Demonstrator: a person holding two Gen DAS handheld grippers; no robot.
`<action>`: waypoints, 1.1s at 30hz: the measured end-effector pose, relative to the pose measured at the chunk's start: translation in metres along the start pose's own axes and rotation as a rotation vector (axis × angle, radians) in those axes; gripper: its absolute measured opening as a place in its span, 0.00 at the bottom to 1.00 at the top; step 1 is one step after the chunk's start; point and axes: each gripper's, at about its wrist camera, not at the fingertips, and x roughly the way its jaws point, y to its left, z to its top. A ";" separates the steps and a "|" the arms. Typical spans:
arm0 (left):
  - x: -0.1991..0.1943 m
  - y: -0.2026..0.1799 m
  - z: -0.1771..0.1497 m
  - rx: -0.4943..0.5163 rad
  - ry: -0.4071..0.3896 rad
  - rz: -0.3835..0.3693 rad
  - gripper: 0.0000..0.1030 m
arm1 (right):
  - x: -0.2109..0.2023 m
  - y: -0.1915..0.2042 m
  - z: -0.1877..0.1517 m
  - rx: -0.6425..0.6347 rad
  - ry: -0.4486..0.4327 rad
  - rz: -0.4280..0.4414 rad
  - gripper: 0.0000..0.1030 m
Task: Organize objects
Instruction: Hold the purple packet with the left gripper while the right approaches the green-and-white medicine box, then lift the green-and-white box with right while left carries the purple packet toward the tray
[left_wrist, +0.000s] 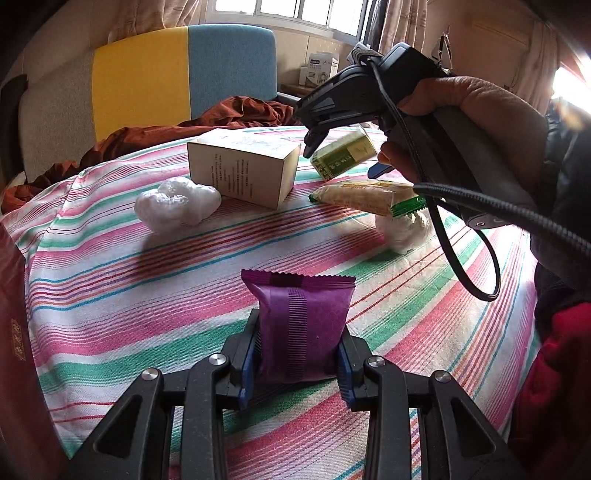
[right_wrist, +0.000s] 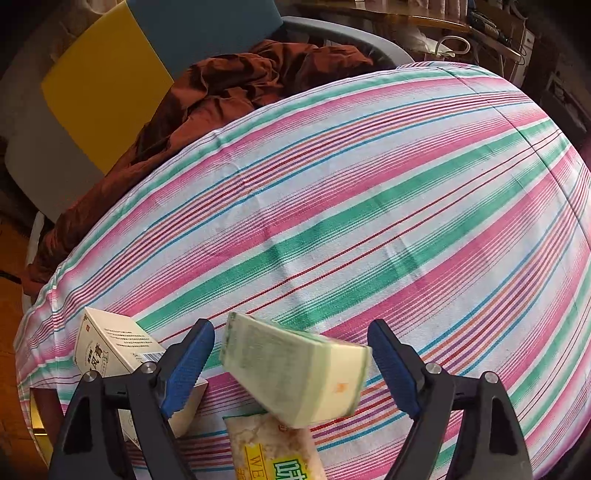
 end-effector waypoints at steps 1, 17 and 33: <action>0.000 0.000 0.000 0.000 0.000 0.000 0.36 | -0.004 -0.001 0.000 0.002 -0.012 0.000 0.85; 0.000 0.005 0.000 -0.015 -0.003 -0.018 0.36 | -0.009 0.000 0.002 0.034 -0.014 -0.111 0.87; 0.004 0.000 0.002 0.014 -0.006 0.017 0.36 | -0.080 -0.018 -0.024 -0.012 -0.198 0.072 0.74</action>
